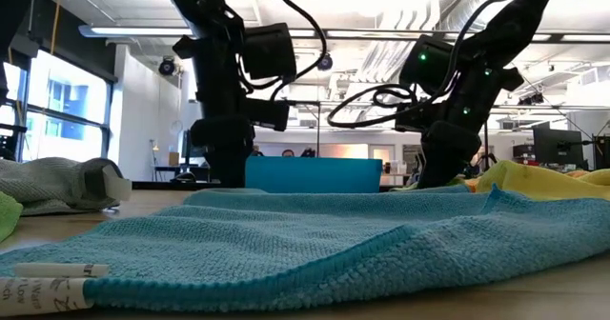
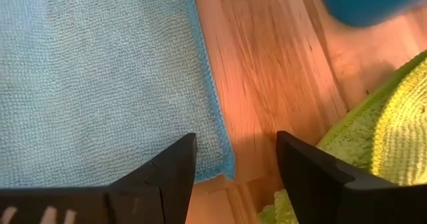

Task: Fold microfiber towels
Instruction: Fold the blue microfiber cloth

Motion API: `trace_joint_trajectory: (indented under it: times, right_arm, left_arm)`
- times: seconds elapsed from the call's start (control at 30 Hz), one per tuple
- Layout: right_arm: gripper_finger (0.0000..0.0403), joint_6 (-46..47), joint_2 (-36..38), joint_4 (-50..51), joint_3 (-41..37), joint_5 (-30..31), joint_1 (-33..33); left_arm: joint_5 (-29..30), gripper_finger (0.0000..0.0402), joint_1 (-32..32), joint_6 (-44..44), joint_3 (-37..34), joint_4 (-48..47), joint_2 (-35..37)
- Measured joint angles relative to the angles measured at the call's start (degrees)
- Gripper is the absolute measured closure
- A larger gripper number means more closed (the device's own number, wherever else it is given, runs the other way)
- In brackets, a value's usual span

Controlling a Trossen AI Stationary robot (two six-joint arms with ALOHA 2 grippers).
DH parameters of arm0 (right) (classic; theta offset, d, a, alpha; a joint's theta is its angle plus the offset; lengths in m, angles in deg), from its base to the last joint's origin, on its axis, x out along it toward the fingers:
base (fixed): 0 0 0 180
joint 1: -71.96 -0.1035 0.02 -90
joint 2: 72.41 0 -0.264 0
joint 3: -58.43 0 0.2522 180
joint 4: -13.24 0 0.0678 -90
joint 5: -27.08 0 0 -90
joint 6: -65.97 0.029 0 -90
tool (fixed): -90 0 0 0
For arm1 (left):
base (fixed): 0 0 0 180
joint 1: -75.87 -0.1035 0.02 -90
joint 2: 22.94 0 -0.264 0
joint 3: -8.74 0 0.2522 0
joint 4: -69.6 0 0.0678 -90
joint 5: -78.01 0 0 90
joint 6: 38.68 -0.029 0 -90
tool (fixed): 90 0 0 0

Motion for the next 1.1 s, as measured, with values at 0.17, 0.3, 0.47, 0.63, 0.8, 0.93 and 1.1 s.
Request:
trace_joint_trajectory:
  times: [0.17,0.3,0.47,0.63,0.8,0.93,1.1]
  right_arm:
    - [0.0206,0.21,-0.02,0.19,0.0,0.78,-2.11]
    - [0.0206,0.48,-0.02,0.33,0.0,0.66,-3.43]
    - [0.0206,-1.59,0.48,0.83,-0.05,0.85,-4.18]
    - [0.0206,-1.28,3.89,1.9,-0.28,1.13,-3.52]
    - [0.0206,0.42,6.79,2.85,-0.24,-0.51,-3.7]
    - [0.0206,1.21,6.28,2.56,-0.24,0.21,-3.66]
    - [0.0206,1.56,3.57,0.17,-0.24,2.97,-3.64]
  left_arm:
    - [0.38,0.0344,0.25,0.88,-0.02,0.0,-0.05]
    - [0.57,0.0366,0.61,1.94,-0.02,0.0,-0.07]
    - [0.75,0.0382,0.68,2.02,-0.04,-0.02,-0.07]
    - [1.49,0.0387,0.7,2.07,-0.04,-0.04,-0.11]
    - [1.53,0.0385,0.7,2.09,-0.07,-0.04,-0.11]
    - [1.51,0.0387,0.7,2.07,-0.07,-0.04,-0.11]
    - [1.55,0.0387,0.7,2.07,-0.09,0.43,-0.11]
